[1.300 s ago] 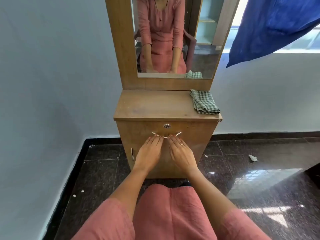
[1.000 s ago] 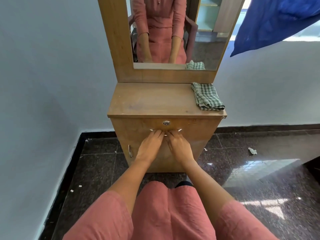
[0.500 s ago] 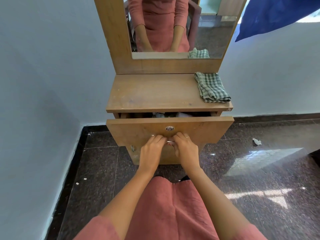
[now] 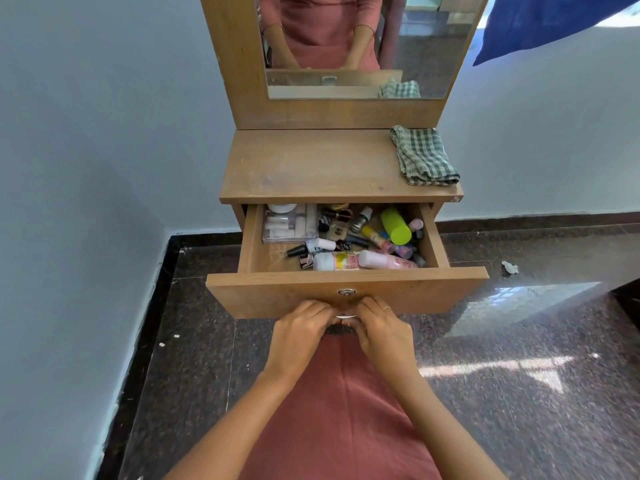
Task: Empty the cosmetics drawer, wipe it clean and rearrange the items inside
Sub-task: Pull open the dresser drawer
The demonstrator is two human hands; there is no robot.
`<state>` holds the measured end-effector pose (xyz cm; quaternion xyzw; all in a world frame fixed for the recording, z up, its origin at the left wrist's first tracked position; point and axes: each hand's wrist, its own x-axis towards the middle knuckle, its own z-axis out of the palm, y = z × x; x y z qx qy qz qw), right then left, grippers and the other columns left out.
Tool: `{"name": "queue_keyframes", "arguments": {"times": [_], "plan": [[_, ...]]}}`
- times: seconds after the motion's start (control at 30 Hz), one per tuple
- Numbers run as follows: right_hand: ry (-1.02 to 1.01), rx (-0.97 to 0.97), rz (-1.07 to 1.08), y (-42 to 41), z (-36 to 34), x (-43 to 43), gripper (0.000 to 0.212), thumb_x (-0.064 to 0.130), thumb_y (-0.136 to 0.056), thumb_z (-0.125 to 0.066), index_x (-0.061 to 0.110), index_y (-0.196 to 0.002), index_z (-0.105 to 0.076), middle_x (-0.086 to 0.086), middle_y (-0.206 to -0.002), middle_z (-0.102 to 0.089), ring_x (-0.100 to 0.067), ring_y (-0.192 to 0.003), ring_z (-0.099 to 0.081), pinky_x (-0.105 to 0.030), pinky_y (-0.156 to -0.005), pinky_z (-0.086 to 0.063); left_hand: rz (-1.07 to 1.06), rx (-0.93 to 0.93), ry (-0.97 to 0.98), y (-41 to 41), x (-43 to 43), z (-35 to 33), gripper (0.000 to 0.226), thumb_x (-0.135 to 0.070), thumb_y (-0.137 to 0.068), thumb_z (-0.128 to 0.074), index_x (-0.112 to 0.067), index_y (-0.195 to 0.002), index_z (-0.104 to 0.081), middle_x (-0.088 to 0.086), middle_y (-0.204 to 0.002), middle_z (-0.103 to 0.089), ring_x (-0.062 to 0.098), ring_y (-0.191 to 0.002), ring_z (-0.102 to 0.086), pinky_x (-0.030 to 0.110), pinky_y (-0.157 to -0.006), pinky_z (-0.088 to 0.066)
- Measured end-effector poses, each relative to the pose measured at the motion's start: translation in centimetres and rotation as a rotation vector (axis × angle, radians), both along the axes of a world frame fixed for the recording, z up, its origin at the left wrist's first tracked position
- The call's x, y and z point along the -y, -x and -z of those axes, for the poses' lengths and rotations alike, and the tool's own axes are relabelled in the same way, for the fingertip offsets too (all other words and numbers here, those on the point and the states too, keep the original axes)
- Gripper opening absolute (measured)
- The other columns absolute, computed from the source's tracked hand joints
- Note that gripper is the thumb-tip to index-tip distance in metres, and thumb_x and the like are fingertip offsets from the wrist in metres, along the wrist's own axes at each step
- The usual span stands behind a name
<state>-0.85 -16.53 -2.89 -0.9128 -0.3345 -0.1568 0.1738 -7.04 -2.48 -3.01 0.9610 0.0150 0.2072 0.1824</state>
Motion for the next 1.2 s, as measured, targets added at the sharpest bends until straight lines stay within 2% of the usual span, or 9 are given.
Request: {"name": "queue_keyframes", "arguments": {"times": [0.2, 0.27, 0.33, 0.4, 0.47, 0.53, 0.6, 0.8, 1.2], "plan": [[0.019, -0.011, 0.004, 2.1, -0.2, 0.9, 0.015, 0.024, -0.062, -0.075, 0.022, -0.066, -0.061, 0.011, -0.071, -0.063, -0.008, -0.071, -0.065, -0.02, -0.039, -0.042, 0.037, -0.015, 0.015, 2.0, 0.5, -0.3, 0.018, -0.026, -0.077, -0.05, -0.024, -0.075, -0.068, -0.015, -0.077, -0.068, 0.0, -0.083, -0.052, 0.017, -0.052, -0.049], [0.018, -0.032, 0.006, 2.8, 0.0, 1.2, 0.006, 0.027, -0.068, -0.064, 0.023, -0.066, -0.061, 0.012, -0.071, -0.062, -0.007, -0.074, -0.064, -0.02, -0.042, -0.043, 0.038, -0.044, 0.035, 2.5, 0.7, -0.4, 0.02, -0.026, -0.076, -0.049, -0.024, -0.073, -0.068, -0.015, -0.076, -0.068, 0.0, -0.081, -0.053, 0.016, -0.053, -0.048], [0.015, -0.057, 0.016, 3.5, 0.1, 1.5, 0.015, 0.032, -0.072, -0.048, 0.025, -0.067, -0.06, 0.013, -0.071, -0.061, -0.004, -0.076, -0.058, -0.019, -0.043, -0.042, 0.055, -0.071, 0.061, 3.1, 0.9, -0.4, 0.02, -0.026, -0.075, -0.048, -0.025, -0.073, -0.068, -0.016, -0.076, -0.068, 0.0, -0.08, -0.052, 0.017, -0.054, -0.048], [0.018, -0.069, 0.04, 4.3, 0.2, 1.8, 0.02, 0.034, -0.071, -0.043, 0.026, -0.066, -0.061, 0.014, -0.071, -0.061, -0.002, -0.077, -0.052, -0.018, -0.043, -0.04, 0.069, -0.085, 0.071, 3.7, 1.1, -0.5, 0.02, -0.028, -0.075, -0.048, -0.026, -0.073, -0.067, -0.016, -0.074, -0.067, 0.0, -0.079, -0.052, 0.016, -0.056, -0.046], [0.014, -0.07, 0.047, 5.0, 0.3, 2.1, 0.02, 0.034, -0.071, -0.044, 0.026, -0.067, -0.062, 0.014, -0.071, -0.061, -0.003, -0.078, -0.05, -0.017, -0.046, -0.039, 0.073, -0.094, 0.071, 4.2, 1.4, -0.5, 0.021, -0.029, -0.075, -0.047, -0.025, -0.072, -0.067, -0.016, -0.073, -0.067, 0.001, -0.079, -0.052, 0.016, -0.057, -0.046], [0.003, -0.07, 0.039, 5.6, 0.6, 2.5, 0.019, 0.034, -0.071, -0.046, 0.026, -0.068, -0.063, 0.013, -0.072, -0.062, -0.003, -0.078, -0.05, -0.021, -0.057, -0.04, 0.082, -0.095, 0.066, 4.9, 1.6, -0.4, 0.022, -0.03, -0.077, -0.047, -0.025, -0.071, -0.067, -0.016, -0.073, -0.066, 0.001, -0.077, -0.052, 0.017, -0.057, -0.046], [0.001, -0.071, 0.037, 6.2, 0.7, 2.8, 0.019, 0.034, -0.073, -0.046, 0.026, -0.07, -0.064, 0.013, -0.072, -0.063, -0.003, -0.076, -0.052, -0.023, -0.062, -0.04, 0.094, -0.081, 0.063, 5.5, 1.9, -0.3, 0.021, -0.029, -0.077, -0.048, -0.024, -0.071, -0.067, -0.015, -0.073, -0.066, 0.002, -0.076, -0.052, 0.018, -0.059, -0.046], [0.03, -0.115, 0.029, 7.8, 0.7, 3.9, 0.021, 0.036, -0.074, -0.046, 0.026, -0.069, -0.064, 0.013, -0.073, -0.063, -0.003, -0.078, -0.051, -0.021, -0.056, -0.042, 0.112, -0.089, 0.071, 7.3, 2.7, -0.1, 0.021, -0.029, -0.079, -0.049, -0.025, -0.072, -0.068, -0.016, -0.074, -0.066, 0.001, -0.076, -0.052, 0.017, -0.062, -0.044], [0.019, -0.183, 0.021, 9.6, 0.0, 4.7, 0.021, 0.038, -0.077, -0.046, 0.028, -0.073, -0.064, 0.013, -0.073, -0.063, -0.003, -0.077, -0.054, -0.022, -0.066, -0.041, 0.076, -0.061, 0.097, 9.1, 4.1, -0.4, 0.019, -0.024, -0.078, -0.05, -0.023, -0.076, -0.069, -0.013, -0.077, -0.068, 0.003, -0.08, -0.049, 0.018, -0.071, -0.04]]}}
